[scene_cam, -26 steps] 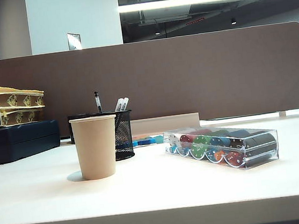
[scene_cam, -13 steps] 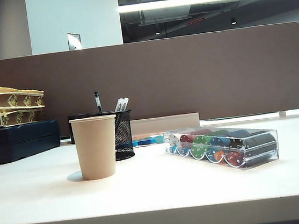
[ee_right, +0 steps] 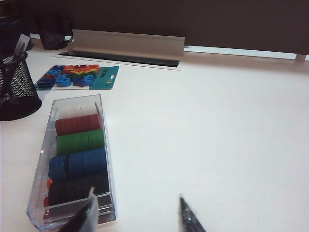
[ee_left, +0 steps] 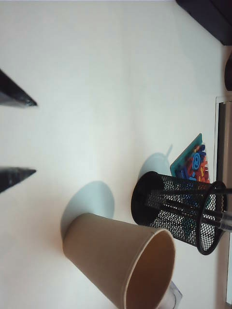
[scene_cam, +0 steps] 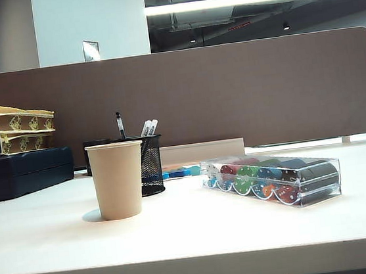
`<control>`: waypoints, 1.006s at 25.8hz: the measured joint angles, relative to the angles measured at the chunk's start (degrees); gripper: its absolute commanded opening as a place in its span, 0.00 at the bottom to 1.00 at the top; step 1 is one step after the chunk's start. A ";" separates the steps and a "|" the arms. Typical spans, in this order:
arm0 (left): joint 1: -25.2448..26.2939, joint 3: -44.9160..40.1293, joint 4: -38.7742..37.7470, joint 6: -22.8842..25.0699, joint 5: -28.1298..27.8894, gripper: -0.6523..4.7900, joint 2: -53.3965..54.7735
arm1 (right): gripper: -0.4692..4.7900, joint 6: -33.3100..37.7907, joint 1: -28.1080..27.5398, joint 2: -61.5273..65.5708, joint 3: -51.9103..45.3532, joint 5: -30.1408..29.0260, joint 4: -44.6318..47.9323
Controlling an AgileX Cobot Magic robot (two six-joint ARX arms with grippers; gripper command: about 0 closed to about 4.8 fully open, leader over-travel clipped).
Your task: Pick up one pen and put it in the pen container.
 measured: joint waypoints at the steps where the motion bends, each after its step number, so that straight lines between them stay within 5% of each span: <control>1: 0.00 0.00 0.00 0.00 0.00 0.40 0.00 | 0.49 0.02 0.00 -0.02 0.00 0.00 0.00; 26: -0.02 0.00 -1.18 0.02 0.00 0.40 -8.98 | 0.49 0.02 -0.11 -0.02 0.00 0.00 -0.11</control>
